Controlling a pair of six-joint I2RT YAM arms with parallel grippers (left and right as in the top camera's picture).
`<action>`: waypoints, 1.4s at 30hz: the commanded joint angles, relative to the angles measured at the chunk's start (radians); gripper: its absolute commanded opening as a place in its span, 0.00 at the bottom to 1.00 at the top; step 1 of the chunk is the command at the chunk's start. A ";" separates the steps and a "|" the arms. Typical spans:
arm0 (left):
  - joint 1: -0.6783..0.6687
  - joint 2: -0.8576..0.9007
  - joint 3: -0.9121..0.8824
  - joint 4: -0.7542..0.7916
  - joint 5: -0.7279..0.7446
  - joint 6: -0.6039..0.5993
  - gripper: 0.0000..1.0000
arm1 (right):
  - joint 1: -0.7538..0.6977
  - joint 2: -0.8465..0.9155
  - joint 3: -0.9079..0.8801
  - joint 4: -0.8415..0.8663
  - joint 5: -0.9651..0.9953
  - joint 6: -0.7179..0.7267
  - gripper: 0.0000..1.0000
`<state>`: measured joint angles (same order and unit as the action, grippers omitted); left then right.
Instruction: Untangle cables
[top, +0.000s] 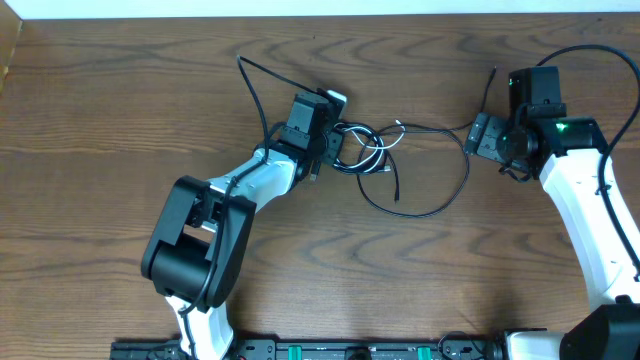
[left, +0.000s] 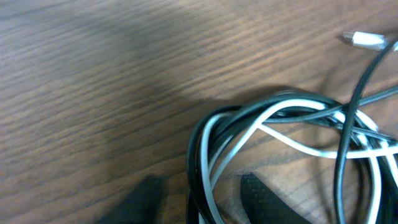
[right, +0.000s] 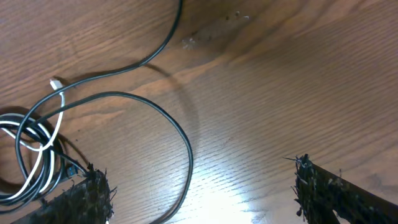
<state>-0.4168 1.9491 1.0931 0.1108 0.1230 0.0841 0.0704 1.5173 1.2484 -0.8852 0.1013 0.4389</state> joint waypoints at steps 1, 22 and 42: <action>0.001 0.039 0.013 -0.005 -0.013 -0.002 0.14 | -0.003 -0.014 0.000 -0.002 -0.040 -0.010 0.91; 0.000 -0.248 0.013 -0.209 0.026 -0.461 0.07 | 0.206 0.128 -0.003 0.051 -0.254 0.135 0.73; -0.006 -0.272 0.013 -0.180 0.263 -0.551 0.07 | 0.370 0.439 -0.003 0.366 -0.398 0.087 0.80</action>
<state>-0.4210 1.6863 1.1000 -0.0792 0.3477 -0.4381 0.4149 1.9072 1.2465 -0.5186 -0.3595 0.5156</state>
